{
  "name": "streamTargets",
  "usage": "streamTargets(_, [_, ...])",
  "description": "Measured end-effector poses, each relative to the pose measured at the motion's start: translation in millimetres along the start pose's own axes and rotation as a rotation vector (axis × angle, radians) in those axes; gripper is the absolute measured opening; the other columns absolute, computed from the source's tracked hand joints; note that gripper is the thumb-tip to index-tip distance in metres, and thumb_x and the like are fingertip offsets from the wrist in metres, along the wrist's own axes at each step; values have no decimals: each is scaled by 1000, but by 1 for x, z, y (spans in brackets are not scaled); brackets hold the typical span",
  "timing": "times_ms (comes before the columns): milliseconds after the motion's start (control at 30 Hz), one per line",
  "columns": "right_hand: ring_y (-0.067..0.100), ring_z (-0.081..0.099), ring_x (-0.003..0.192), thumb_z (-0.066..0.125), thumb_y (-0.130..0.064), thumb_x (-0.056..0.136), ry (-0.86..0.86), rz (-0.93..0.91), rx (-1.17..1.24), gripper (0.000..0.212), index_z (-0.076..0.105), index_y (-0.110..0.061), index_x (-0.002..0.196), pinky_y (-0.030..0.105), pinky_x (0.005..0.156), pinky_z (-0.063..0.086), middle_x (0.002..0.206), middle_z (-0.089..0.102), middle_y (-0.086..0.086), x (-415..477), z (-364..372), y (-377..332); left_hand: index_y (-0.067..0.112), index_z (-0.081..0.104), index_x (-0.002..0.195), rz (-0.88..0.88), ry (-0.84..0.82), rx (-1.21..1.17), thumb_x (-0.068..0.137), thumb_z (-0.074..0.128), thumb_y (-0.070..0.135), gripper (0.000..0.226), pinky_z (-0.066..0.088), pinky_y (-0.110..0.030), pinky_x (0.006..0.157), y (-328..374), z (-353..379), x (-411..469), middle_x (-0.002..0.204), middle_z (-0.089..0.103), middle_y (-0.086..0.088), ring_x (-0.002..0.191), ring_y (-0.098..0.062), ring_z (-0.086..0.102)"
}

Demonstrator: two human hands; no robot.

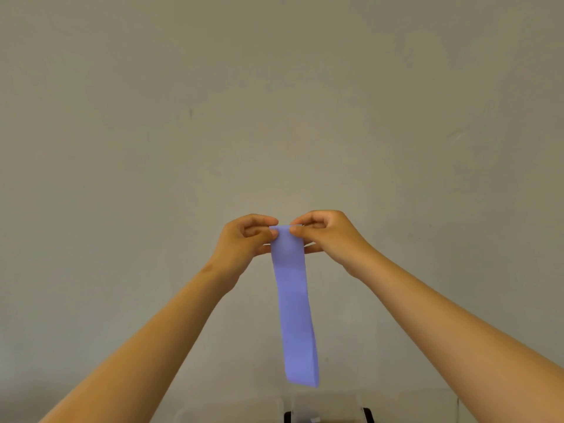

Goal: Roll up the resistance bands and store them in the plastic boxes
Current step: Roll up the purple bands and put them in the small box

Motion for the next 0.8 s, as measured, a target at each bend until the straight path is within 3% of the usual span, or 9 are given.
streamTargets(233, [19, 70, 80, 66, -1, 85, 34, -34, -15, 12, 67, -13, 86, 22, 67, 57, 87, 70, 14, 2, -3, -2, 4, 66, 104, -4, -50, -14, 91, 62, 12, 16, 57, -32, 84, -2, 10, -1, 101, 72, -14, 94, -22, 70])
streamTargets(400, [21, 69, 86, 65, -1, 85, 43, -27, -20, 16, 67, -16, 85, 29, 75, 58, 87, 69, 10, 2, -6, 1, 0, 68, 98, 24, -7, 53, 91, 61, 6, 12, 58, -32, 81, -2, 14, 1, 96, 72, -16, 90, -24, 71])
streamTargets(567, [12, 71, 81, 72, -10, 83, 36, 13, 18, 9, 69, -12, 92, 22, 68, 57, 88, 71, 5, -2, -11, 4, 3, 68, 98, 28, 20, 44, 89, 63, 4, 10, 58, -30, 79, -3, 17, 3, 94, 73, -15, 89, -22, 71])
streamTargets(800, [19, 70, 81, 69, -4, 84, 31, 9, 23, 5, 66, -8, 86, 30, 70, 60, 85, 69, 9, -4, -11, 6, 4, 69, 98, 38, 25, 53, 89, 63, 5, 11, 58, -26, 74, -2, 17, 2, 91, 73, -11, 85, -19, 72])
Point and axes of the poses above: each hand's wrist, its own x-axis towards the middle knuckle, its own z-axis out of the palm, y = z × x, the point moved 4 cm from there along x, towards the middle knuckle
